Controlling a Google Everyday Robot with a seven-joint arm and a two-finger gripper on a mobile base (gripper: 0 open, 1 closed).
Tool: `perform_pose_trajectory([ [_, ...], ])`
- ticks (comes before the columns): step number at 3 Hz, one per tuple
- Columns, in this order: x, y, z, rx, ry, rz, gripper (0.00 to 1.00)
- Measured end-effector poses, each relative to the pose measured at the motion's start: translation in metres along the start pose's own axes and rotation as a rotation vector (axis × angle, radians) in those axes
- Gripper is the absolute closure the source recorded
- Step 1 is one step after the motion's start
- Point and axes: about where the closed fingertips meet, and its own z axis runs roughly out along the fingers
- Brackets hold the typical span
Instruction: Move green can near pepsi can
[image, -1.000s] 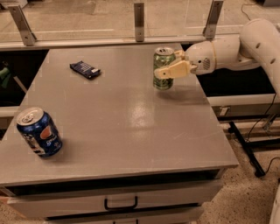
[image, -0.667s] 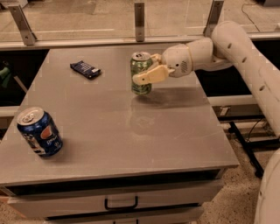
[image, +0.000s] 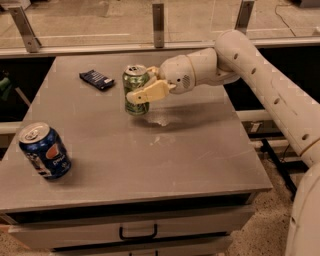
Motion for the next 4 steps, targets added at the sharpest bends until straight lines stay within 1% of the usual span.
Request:
perform_pose_trajectory([
  [1,-0.004,0.007,0.013,-0.048,0.015,-0.011,1.0],
  [2,-0.014,0.029,0.055,-0.15,0.011,-0.054,1.0],
  [3,-0.023,0.054,0.107,-0.271,0.0,-0.1,1.0],
  [4,-0.019,0.073,0.14,-0.349,0.01,-0.123,1.0],
])
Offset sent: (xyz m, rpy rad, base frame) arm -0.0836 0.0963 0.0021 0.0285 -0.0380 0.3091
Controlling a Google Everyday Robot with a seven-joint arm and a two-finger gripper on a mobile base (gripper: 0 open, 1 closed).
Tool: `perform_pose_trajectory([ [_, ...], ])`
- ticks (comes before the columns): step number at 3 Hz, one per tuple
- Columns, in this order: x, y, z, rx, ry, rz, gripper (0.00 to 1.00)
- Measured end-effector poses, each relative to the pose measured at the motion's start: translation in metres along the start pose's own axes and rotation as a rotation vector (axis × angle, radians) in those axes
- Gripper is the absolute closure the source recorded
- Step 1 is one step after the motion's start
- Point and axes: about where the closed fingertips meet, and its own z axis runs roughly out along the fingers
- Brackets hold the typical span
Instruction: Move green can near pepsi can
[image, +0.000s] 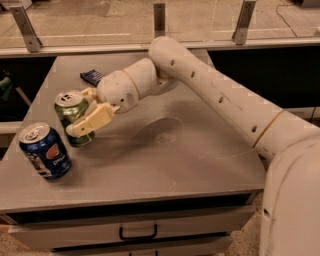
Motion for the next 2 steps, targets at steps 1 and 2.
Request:
perform_pose_trajectory([
  [1,0.007,0.0033,0.019,-0.058,0.041,-0.002,0.82],
  [2,0.0117,0.0044,0.0221,-0.088,0.079,-0.002,0.59],
])
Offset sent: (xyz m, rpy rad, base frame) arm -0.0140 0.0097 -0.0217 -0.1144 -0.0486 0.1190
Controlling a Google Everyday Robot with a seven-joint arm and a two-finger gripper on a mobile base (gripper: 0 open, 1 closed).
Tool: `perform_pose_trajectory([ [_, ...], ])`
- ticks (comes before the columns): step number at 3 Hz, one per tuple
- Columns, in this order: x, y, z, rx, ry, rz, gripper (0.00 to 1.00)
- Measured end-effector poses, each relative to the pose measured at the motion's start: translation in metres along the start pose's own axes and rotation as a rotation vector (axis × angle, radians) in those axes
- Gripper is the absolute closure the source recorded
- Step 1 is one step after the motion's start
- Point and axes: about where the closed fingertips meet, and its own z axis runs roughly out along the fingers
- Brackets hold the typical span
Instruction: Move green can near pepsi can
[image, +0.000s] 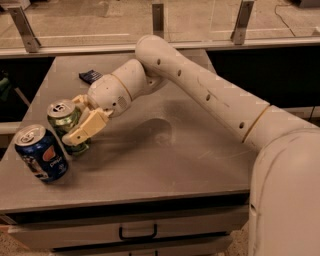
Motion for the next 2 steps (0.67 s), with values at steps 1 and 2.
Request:
perform_pose_trajectory([
  [1,0.0046,0.0001,0.0019,-0.02,0.013,0.003,0.36],
  [2,0.0073,-0.0002,0.0006,-0.032,0.021,0.005,0.12],
])
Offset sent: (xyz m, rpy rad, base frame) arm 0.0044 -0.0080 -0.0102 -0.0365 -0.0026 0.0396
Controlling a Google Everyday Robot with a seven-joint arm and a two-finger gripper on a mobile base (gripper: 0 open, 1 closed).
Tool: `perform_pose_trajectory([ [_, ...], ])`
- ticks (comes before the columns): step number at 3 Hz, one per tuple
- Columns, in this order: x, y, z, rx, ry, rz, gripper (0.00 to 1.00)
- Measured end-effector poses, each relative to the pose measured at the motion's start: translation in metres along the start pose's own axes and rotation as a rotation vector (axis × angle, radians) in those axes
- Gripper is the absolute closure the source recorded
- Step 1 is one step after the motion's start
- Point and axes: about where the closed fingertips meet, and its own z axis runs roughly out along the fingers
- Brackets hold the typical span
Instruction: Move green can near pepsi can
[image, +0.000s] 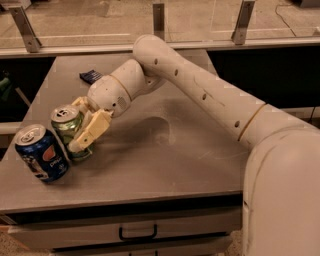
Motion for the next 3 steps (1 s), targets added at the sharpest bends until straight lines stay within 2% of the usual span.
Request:
perform_pose_trajectory([
  [1,0.002,0.0,-0.008,0.006,0.017,0.002,0.0],
  [2,-0.007,0.002,-0.042,0.069,0.08,-0.004,0.0],
  [3,-0.039,0.012,-0.111,0.23,0.232,-0.025,0.0],
])
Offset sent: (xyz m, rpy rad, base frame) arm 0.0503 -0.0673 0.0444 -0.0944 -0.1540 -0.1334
